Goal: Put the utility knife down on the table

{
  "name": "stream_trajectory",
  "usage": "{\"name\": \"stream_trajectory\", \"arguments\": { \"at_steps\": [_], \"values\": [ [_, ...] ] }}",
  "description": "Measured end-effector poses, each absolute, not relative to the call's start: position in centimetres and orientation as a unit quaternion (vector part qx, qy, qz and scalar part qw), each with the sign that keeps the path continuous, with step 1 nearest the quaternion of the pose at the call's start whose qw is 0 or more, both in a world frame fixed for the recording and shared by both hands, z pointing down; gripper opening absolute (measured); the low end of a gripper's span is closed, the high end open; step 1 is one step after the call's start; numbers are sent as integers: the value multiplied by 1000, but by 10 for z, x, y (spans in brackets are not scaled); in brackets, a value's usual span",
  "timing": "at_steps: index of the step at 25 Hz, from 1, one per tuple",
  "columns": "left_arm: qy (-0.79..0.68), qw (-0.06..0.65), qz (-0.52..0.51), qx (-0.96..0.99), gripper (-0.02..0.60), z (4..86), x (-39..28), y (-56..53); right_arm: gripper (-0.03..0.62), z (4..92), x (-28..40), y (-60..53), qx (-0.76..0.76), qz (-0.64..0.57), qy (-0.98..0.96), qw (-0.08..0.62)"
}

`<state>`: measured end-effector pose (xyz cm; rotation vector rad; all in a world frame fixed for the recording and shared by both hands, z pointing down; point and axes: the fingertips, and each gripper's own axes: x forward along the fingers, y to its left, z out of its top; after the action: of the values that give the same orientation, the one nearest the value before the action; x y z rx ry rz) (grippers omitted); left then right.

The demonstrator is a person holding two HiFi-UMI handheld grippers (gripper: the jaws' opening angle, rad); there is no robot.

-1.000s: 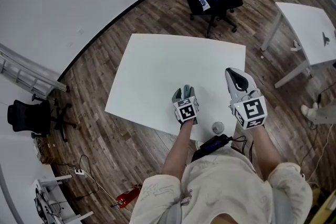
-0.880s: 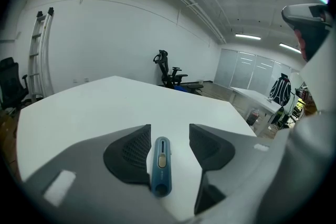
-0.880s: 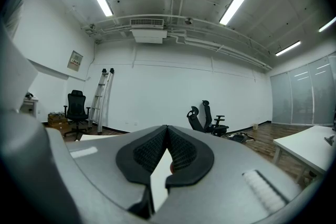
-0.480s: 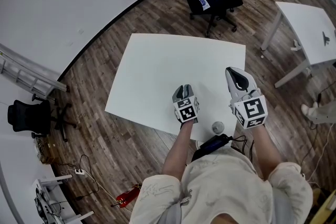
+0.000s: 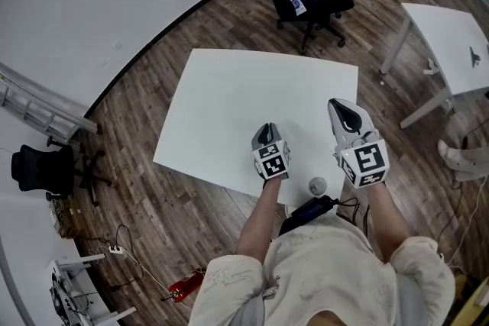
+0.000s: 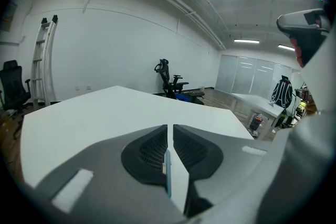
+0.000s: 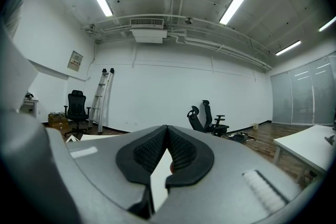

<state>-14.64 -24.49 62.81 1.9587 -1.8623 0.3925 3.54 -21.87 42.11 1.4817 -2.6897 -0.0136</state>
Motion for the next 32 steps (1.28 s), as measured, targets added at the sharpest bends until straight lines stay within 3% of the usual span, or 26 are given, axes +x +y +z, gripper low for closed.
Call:
{"name": "stream_trajectory", "arguments": {
  "at_steps": [6,21,32],
  "values": [
    [-671,201,140,700,20,623,-148,-245,6,421,33,-218,482,-4,-875,36],
    [-672,176,108,711,20,591,-145,-250,6,423,31,-220,481,-1,-876,34],
    [-671,102,60,732,18,522,-133,-248,6,421,28,-221,478,-1,-877,33]
  ]
}}
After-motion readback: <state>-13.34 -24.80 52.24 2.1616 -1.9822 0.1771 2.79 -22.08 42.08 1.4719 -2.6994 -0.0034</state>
